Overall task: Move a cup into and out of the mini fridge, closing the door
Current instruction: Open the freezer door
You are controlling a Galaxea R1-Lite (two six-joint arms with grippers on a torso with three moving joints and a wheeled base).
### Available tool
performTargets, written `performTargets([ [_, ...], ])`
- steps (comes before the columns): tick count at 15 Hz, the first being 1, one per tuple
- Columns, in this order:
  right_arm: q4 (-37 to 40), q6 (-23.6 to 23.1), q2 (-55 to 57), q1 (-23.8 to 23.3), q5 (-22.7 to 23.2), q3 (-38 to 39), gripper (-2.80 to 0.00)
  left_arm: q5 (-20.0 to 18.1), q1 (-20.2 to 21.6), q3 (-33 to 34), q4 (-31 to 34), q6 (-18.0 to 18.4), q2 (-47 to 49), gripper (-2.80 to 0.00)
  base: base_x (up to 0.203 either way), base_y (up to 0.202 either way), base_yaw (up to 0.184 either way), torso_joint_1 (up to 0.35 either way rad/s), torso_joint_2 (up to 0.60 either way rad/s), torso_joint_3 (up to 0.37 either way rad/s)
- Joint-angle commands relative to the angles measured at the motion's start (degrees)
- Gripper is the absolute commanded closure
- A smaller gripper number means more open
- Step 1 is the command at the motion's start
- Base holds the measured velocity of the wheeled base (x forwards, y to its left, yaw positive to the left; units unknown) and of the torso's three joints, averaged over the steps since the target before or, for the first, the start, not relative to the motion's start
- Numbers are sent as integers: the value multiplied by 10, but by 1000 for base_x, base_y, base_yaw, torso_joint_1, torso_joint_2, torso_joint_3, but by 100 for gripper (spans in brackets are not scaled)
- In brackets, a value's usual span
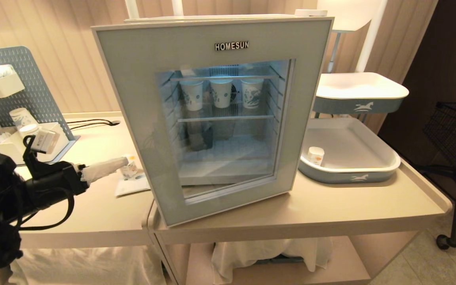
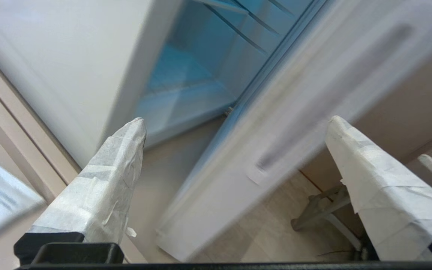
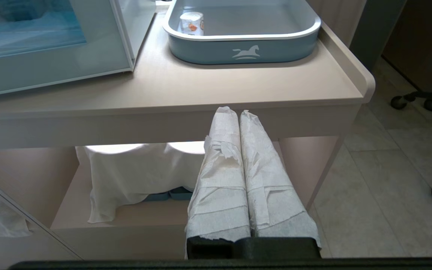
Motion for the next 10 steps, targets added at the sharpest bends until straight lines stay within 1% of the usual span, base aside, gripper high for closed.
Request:
performTargets([
  [1, 0, 0, 1, 1, 0, 0, 0, -3, -8, -72, -5, -1, 74, -280, 0, 0, 0, 0, 0, 0],
  [3, 0, 0, 1, 1, 0, 0, 0, -2, -30, -117, -4, -1, 96, -280, 0, 0, 0, 0, 0, 0],
  [4, 0, 0, 1, 1, 0, 0, 0, -2, -40, -129, 8, -1, 100, -280, 0, 0, 0, 0, 0, 0],
  [7, 0, 0, 1, 1, 0, 0, 0, -2, -43, -139, 22, -1, 112, -280, 0, 0, 0, 0, 0, 0],
  [8, 0, 0, 1, 1, 0, 0, 0, -1, -43, -130, 20, 1, 113, -48, 0, 0, 0, 0, 0, 0],
  [9, 0, 0, 1, 1, 0, 0, 0, 0, -42, -129, 19, 2, 112, 0, 0, 0, 0, 0, 0, 0],
  [10, 0, 0, 1, 1, 0, 0, 0, -1, -42, -132, 20, 2, 111, 0, 0, 0, 0, 0, 0, 0],
])
